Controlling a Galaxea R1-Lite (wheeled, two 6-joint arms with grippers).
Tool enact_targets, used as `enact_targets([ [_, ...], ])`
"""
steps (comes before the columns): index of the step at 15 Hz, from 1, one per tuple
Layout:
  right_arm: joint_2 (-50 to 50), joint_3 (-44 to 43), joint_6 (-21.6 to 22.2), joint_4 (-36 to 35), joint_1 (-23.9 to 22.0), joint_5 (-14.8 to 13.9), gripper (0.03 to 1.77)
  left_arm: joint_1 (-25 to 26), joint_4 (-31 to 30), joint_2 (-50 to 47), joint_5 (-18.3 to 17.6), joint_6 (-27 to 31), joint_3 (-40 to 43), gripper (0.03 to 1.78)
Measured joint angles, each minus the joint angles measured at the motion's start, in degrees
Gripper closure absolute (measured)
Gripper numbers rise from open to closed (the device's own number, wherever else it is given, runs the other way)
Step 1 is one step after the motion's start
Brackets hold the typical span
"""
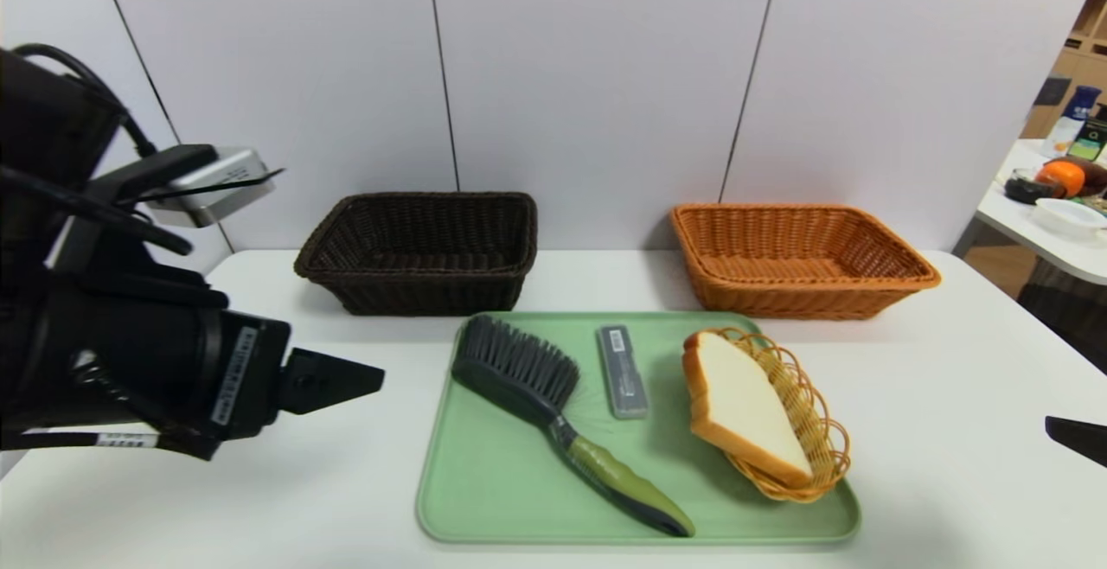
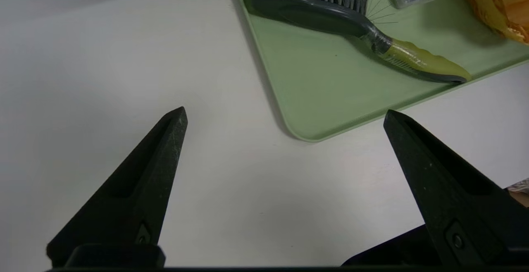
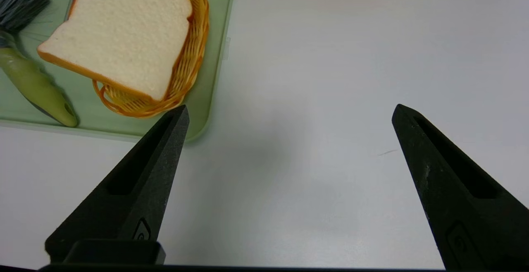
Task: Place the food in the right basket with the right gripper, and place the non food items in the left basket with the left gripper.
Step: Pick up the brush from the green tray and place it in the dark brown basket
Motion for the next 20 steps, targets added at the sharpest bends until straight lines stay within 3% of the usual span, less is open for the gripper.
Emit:
enact_targets([
  [4,0.33,1.18,0.20,-0.20,-0.01,0.00,0.10,-7.63,7.35,10.57,2.28,-14.30,-9.97,0.12],
  [7,0.43,1.68,0.24,-0.24,-0.06,0.33,0.10,-11.72,13.14,17.98,6.10,-23.64,-18.03,0.12],
  [15,1.29,2.76,0.27,-0.46,-0.17,0.37,0.10,-19.96,19.43,30.57,8.46,-39.05,-27.87,0.12],
  [20,1.38,3.69,1.73,-0.60,-0.37,1.11,0.10,-21.57,23.98,37.96,9.03,-42.97,-35.85,0.12],
])
